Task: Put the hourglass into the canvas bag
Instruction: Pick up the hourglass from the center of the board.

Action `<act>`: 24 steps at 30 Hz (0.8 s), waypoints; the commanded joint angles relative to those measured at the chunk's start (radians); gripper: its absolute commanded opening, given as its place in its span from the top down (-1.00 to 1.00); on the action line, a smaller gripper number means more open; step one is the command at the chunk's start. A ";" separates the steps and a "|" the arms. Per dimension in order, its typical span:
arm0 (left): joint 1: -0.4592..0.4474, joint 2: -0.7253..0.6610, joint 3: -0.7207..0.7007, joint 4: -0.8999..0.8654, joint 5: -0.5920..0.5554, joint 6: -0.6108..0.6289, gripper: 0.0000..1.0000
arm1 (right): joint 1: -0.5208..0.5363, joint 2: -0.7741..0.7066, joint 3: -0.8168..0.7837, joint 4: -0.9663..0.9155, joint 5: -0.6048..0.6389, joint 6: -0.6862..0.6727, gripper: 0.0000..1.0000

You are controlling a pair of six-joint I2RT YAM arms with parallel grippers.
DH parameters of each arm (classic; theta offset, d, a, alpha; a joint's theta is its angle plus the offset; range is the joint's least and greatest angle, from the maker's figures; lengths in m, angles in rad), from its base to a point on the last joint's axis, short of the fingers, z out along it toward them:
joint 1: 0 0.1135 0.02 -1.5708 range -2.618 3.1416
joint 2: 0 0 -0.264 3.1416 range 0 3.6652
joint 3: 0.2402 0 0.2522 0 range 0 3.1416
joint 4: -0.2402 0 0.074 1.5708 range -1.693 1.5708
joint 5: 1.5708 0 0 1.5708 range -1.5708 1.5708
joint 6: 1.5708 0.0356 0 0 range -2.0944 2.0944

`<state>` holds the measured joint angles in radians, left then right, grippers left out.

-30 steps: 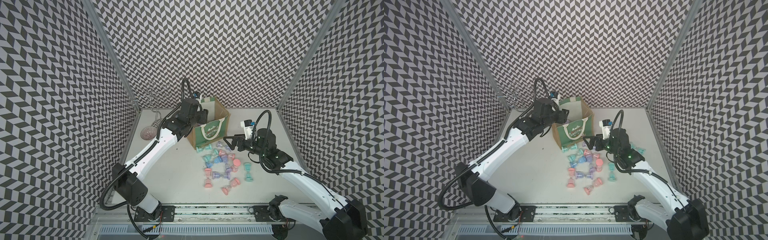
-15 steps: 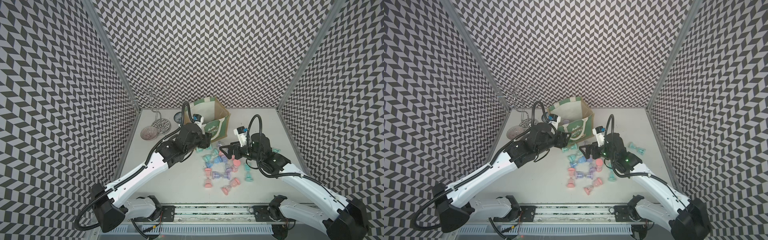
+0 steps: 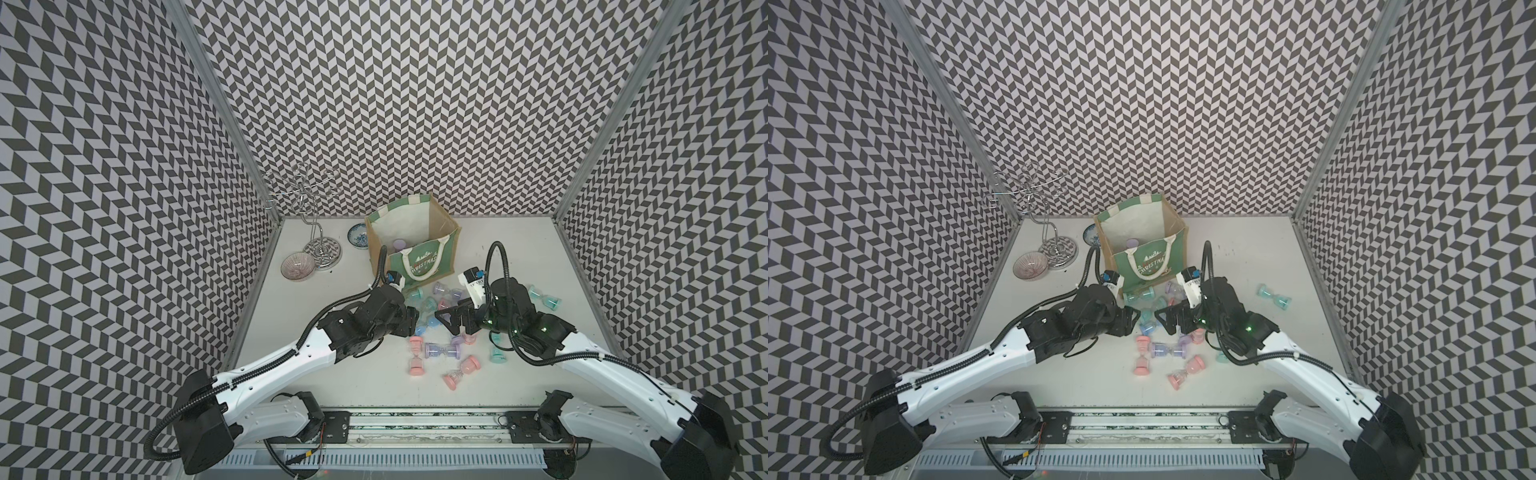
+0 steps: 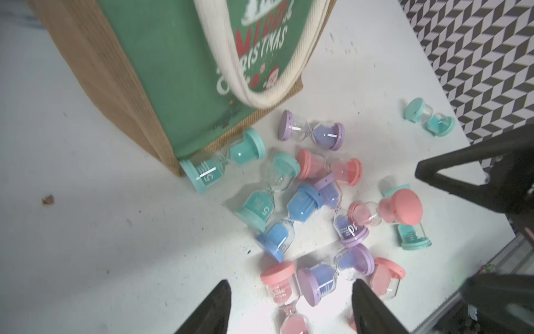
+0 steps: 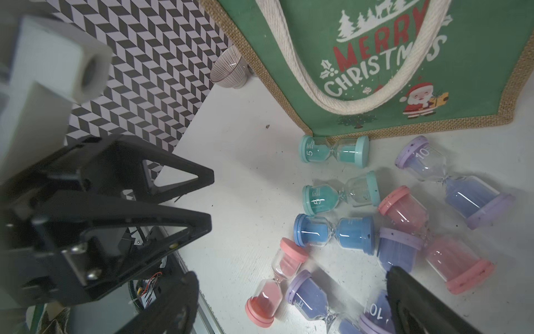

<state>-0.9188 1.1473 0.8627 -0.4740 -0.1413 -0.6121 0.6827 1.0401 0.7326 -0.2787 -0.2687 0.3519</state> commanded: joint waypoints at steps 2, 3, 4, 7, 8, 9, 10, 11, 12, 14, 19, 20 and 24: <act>-0.037 0.016 -0.051 0.026 0.042 -0.072 -0.36 | 0.012 -0.027 -0.029 -0.009 -0.009 -0.029 -0.99; -0.039 0.025 -0.062 0.037 0.053 -0.081 -0.37 | 0.013 -0.028 -0.036 -0.008 -0.015 -0.034 -0.98; -0.042 0.033 -0.073 0.048 0.060 -0.092 -0.37 | 0.013 -0.028 -0.039 -0.011 -0.020 -0.035 -0.99; -0.056 0.066 -0.099 0.083 0.073 -0.117 -0.39 | 0.021 -0.033 -0.054 0.007 -0.056 -0.034 -0.99; -0.060 0.080 -0.104 0.091 0.071 -0.120 -0.39 | 0.025 -0.037 -0.063 0.019 -0.066 -0.035 -0.98; -0.063 0.096 -0.106 0.089 0.057 -0.128 -0.39 | 0.027 -0.043 -0.075 0.033 -0.077 -0.036 -0.99; -0.067 0.113 -0.106 0.090 0.044 -0.142 -0.39 | 0.030 -0.047 -0.083 0.042 -0.078 -0.035 -0.99; -0.070 0.124 -0.109 0.100 0.044 -0.144 -0.39 | 0.031 -0.048 -0.086 0.045 -0.079 -0.032 -0.98; -0.071 0.141 -0.112 0.112 0.046 -0.146 -0.40 | 0.031 -0.047 -0.087 0.045 -0.081 -0.033 -0.98; -0.077 0.170 -0.113 0.122 0.044 -0.156 -0.40 | 0.032 -0.049 -0.088 0.047 -0.083 -0.034 -0.99; -0.095 0.253 -0.101 0.124 0.006 -0.190 -0.40 | 0.032 -0.056 -0.096 0.062 -0.079 -0.037 -0.98; -0.098 0.265 -0.096 0.124 -0.001 -0.193 -0.40 | 0.032 -0.055 -0.095 0.062 -0.078 -0.039 -0.98; -0.102 0.314 -0.092 0.122 -0.040 -0.206 -0.39 | 0.032 -0.054 -0.096 0.065 -0.074 -0.045 -0.98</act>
<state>-1.0145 1.4422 0.7593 -0.3687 -0.1249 -0.7834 0.7105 1.0023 0.6437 -0.2745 -0.3378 0.3233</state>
